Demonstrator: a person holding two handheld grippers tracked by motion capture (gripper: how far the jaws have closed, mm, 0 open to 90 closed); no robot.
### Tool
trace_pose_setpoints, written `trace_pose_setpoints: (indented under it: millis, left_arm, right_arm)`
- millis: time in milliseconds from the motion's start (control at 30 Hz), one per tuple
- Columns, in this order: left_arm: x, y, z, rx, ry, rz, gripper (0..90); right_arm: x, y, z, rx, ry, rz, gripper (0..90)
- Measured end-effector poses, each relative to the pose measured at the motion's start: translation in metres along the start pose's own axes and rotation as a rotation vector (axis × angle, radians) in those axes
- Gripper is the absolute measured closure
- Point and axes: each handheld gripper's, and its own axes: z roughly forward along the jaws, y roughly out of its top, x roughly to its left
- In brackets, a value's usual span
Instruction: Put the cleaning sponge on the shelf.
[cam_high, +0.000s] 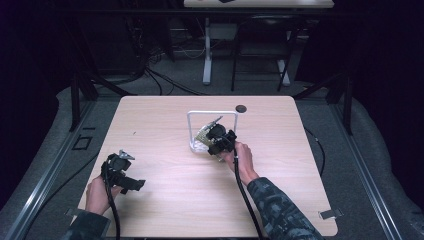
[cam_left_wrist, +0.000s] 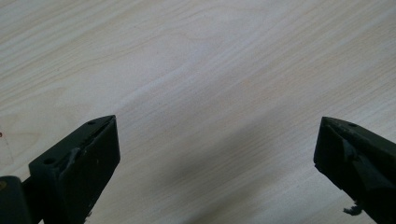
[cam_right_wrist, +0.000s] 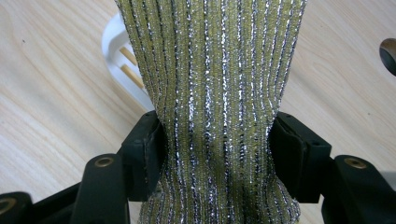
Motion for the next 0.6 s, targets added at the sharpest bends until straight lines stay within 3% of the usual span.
trace_pose_setpoints:
  millis: [167, 600]
  left_arm:
    - [0.001, 0.0, -0.003, -0.019, 0.007, -0.005, 0.9]
    - [0.0, 0.0, -0.002, -0.015, 0.008, -0.003, 1.0]
  right_arm:
    - [-0.001, 0.005, 0.005, 0.006, -0.005, 0.017, 37.5]
    - [0.001, 0.006, 0.023, -0.005, -0.017, 0.036, 34.9]
